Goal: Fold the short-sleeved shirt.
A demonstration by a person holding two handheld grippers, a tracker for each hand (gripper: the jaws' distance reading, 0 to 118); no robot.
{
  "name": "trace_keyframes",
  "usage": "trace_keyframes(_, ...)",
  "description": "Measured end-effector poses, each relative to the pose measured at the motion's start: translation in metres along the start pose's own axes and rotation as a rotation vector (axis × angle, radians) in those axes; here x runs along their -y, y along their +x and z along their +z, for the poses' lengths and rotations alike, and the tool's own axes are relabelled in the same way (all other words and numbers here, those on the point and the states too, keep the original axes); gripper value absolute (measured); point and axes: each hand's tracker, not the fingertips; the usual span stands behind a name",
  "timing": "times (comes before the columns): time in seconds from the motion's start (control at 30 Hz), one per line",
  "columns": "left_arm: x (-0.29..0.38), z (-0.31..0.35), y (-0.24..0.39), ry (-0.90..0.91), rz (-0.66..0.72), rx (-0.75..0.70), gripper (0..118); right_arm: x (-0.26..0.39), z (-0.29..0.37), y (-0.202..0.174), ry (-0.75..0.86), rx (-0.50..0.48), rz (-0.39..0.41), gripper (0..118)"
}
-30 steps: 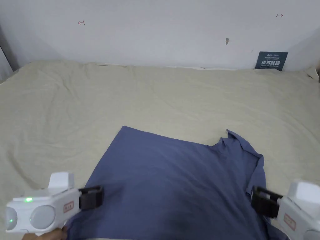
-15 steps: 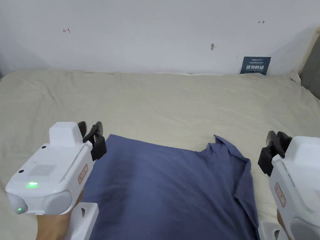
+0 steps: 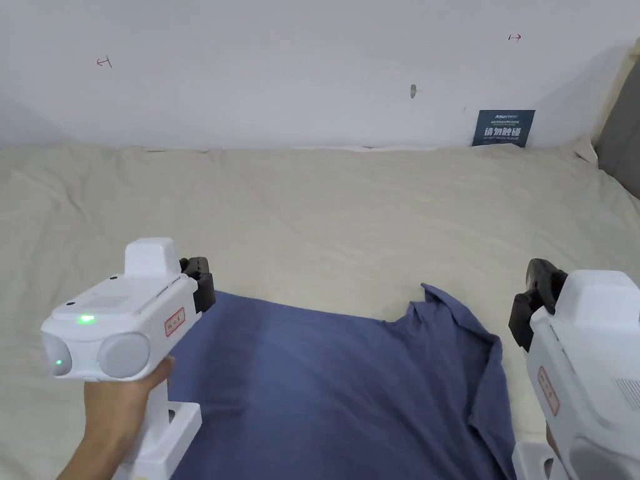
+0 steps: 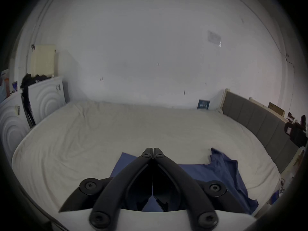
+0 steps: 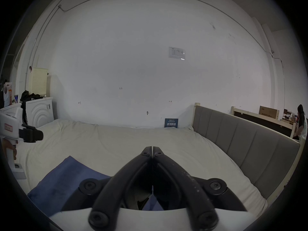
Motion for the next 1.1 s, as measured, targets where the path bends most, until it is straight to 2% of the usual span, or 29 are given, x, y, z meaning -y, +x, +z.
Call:
trace_keyframes(0.23,-0.006,-0.128,-0.035,-0.244,-0.051,-0.044,0,0.012,-0.057,-0.005,-0.056,-0.009,0.01,1)
trace_keyframes(0.3,-0.007,-0.147,-0.037,-0.319,-0.05,-0.054,0,0.018,-0.07,-0.007,-0.079,-0.012,0.011,1)
trace_keyframes(0.33,-0.006,-0.163,-0.043,-0.34,-0.042,-0.06,7,0.022,-0.077,-0.007,-0.092,-0.009,0.014,1)
trace_keyframes(0.37,-0.004,-0.179,-0.048,-0.379,-0.034,-0.071,20,0.027,-0.084,-0.008,-0.107,-0.005,0.02,1)
trace_keyframes(0.4,0.0,-0.202,-0.063,-0.413,-0.025,-0.07,38,0.031,-0.09,-0.008,-0.119,0.0,0.022,1)
trace_keyframes(0.43,0.004,-0.217,-0.071,-0.438,-0.011,-0.077,71,0.035,-0.097,-0.008,-0.133,0.002,0.023,1)
trace_keyframes(0.47,0.008,-0.231,-0.076,-0.482,-0.006,-0.074,89,0.039,-0.102,-0.007,-0.149,0.004,0.022,1)
trace_keyframes(0.5,0.011,-0.24,-0.077,-0.507,-0.009,-0.084,102,0.043,-0.106,-0.006,-0.161,0.005,0.02,1)
trace_keyframes(0.53,0.016,-0.246,-0.077,-0.506,-0.02,-0.111,106,0.047,-0.112,-0.005,-0.178,0.008,0.018,1)
trace_keyframes(0.67,0.028,-0.269,-0.077,-0.572,-0.038,-0.11,101,0.059,-0.121,0.001,-0.214,0.026,0.01,1)
trace_keyframes(0.7,0.032,-0.272,-0.075,-0.594,-0.034,-0.112,92,0.061,-0.123,0.003,-0.224,0.031,0.008,1)
trace_keyframes(0.73,0.036,-0.276,-0.073,-0.617,-0.033,-0.115,68,0.064,-0.124,0.007,-0.238,0.038,0.004,1)
trace_keyframes(0.77,0.04,-0.278,-0.071,-0.623,-0.035,-0.114,60,0.066,-0.125,0.009,-0.248,0.039,-0.002,2)
trace_keyframes(0.87,0.05,-0.285,-0.071,-0.597,-0.054,-0.131,59,0.07,-0.13,0.02,-0.298,0.042,-0.031,2)
trace_keyframes(0.9,0.048,-0.283,-0.071,-0.593,-0.052,-0.117,52,0.071,-0.133,0.024,-0.32,0.045,-0.041,2)
trace_keyframes(0.93,0.043,-0.271,-0.063,-0.581,-0.047,-0.099,34,0.072,-0.138,0.029,-0.347,0.047,-0.054,3)
trace_keyframes(0.97,0.041,-0.269,-0.061,-0.573,-0.042,-0.09,11,0.074,-0.145,0.033,-0.386,0.05,-0.067,9)
trace_keyframes(1.0,0.041,-0.267,-0.059,-0.572,-0.046,-0.093,3,0.076,-0.152,0.037,-0.427,0.049,-0.073,20)
trace_keyframes(1.03,0.039,-0.263,-0.057,-0.561,-0.053,-0.097,3,0.078,-0.161,0.042,-0.464,0.038,-0.094,42)
trace_keyframes(1.1,0.032,-0.248,-0.054,-0.531,-0.046,-0.087,3,0.087,-0.183,0.049,-0.543,0.032,-0.125,77)
